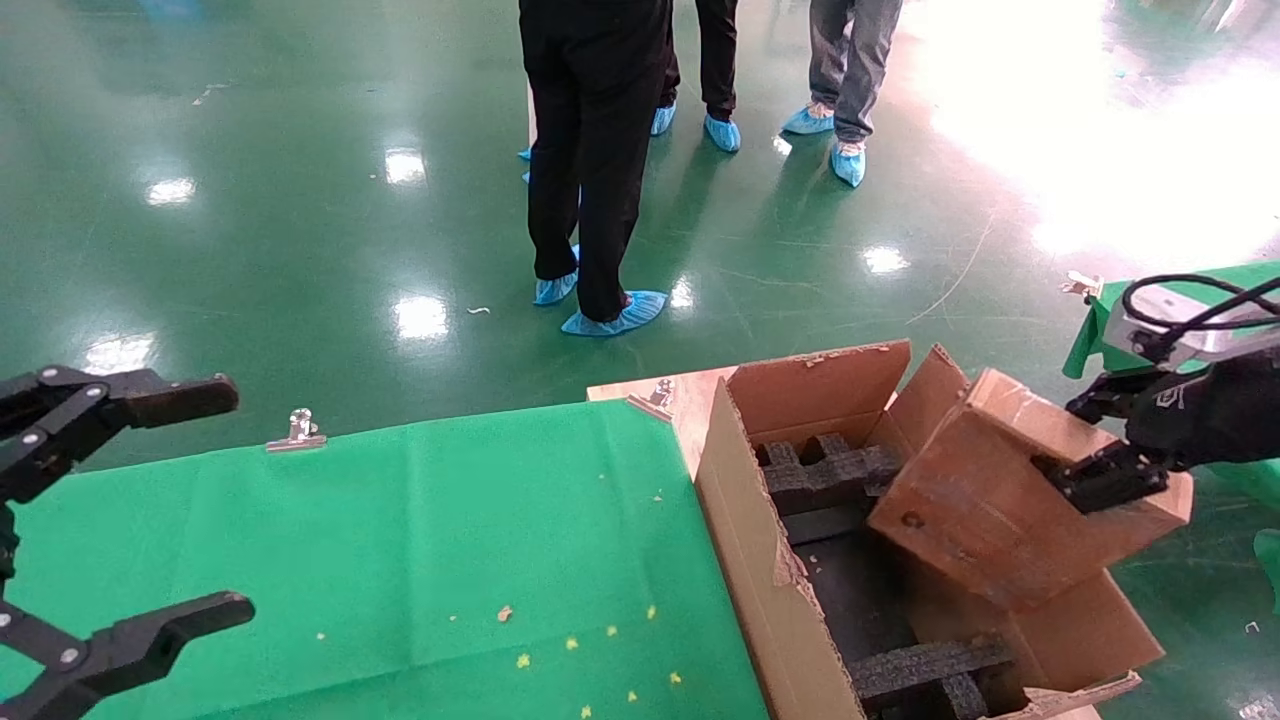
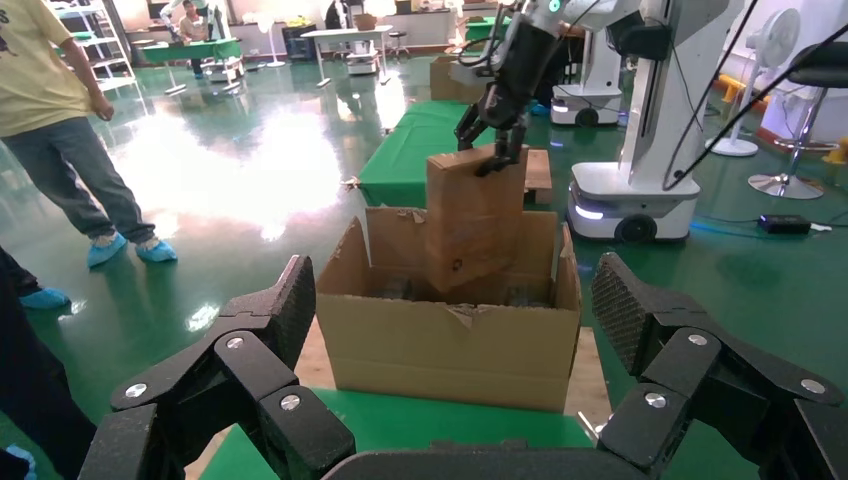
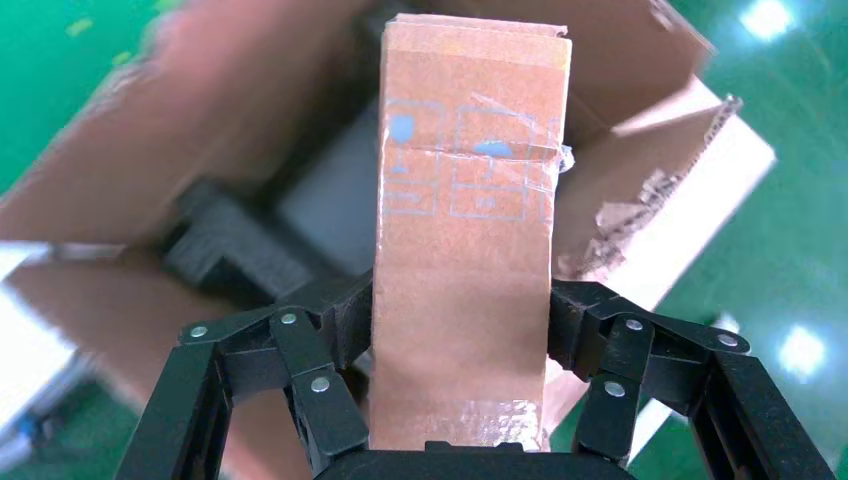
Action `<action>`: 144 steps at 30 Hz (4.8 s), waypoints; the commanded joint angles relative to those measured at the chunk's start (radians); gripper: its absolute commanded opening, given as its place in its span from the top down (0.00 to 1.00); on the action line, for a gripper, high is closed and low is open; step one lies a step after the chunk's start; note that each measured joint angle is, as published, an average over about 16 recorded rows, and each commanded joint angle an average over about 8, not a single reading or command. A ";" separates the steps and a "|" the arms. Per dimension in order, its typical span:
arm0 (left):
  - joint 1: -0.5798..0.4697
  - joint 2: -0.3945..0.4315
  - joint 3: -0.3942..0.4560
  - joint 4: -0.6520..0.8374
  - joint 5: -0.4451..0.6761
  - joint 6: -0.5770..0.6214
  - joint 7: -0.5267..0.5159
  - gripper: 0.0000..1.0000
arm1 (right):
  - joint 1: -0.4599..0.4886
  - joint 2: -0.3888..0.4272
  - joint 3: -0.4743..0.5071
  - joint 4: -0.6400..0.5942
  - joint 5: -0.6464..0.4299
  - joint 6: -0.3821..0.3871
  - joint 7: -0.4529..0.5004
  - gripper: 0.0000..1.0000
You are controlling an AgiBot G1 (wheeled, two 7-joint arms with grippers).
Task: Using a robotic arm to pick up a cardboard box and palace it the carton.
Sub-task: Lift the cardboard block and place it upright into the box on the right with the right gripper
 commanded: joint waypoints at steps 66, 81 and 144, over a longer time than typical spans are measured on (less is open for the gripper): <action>0.000 0.000 0.000 0.000 -0.001 0.000 0.000 0.00 | -0.260 -0.091 -0.183 0.267 -0.142 0.584 1.019 1.00; 0.000 0.000 0.000 0.000 -0.001 0.000 0.000 0.00 | -0.357 -0.176 -0.201 0.233 -0.153 0.676 1.082 1.00; 0.000 0.000 0.001 0.001 -0.001 -0.001 0.001 0.00 | -0.662 -0.408 -0.111 -0.221 0.033 0.625 0.809 0.00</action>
